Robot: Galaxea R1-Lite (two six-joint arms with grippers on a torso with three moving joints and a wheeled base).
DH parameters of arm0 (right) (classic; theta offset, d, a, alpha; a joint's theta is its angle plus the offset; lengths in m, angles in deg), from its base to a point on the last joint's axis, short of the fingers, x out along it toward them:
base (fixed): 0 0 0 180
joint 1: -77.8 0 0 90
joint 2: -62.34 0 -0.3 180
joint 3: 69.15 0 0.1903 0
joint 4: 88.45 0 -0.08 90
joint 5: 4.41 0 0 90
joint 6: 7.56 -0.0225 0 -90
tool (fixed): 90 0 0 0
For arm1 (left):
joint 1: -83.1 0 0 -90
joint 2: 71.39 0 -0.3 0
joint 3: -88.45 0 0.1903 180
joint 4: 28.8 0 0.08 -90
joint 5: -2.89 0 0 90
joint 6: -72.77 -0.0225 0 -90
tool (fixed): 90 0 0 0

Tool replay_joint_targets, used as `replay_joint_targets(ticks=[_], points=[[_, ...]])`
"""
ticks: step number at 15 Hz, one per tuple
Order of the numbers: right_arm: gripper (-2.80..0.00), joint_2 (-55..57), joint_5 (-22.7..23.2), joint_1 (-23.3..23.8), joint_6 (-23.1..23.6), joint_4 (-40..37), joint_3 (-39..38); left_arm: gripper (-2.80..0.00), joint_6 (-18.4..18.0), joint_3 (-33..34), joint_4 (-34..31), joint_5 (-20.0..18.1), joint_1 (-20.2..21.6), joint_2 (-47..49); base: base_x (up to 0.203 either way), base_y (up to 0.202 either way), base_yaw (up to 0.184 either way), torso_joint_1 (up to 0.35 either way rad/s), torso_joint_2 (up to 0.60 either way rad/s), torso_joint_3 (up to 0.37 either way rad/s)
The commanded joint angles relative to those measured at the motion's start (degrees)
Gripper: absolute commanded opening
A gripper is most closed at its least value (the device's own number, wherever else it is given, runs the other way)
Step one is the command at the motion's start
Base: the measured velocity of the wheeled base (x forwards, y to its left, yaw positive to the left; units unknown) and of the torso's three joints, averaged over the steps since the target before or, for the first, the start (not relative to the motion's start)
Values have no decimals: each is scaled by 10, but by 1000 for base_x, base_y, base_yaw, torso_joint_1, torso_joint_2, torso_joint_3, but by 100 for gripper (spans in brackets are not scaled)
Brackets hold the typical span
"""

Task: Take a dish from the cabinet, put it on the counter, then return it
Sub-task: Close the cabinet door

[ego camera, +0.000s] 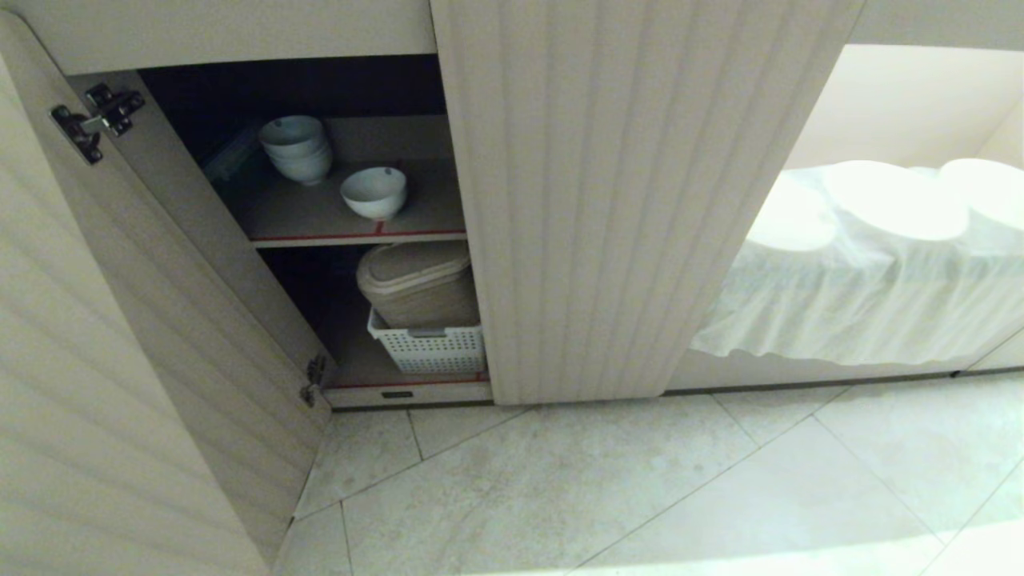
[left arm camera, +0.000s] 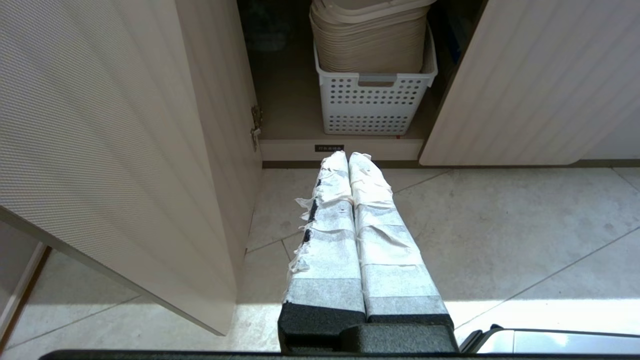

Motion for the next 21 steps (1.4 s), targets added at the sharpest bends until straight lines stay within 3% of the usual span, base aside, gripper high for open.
replay_joint_targets(ticks=[1,21], points=[[-280,0,0,0,0,0,0,-280,0,0,0,1,0,0,0,0,0,0,0,0],[-280,0,0,0,0,0,0,-280,0,0,0,1,0,0,0,0,0,0,0,0]])
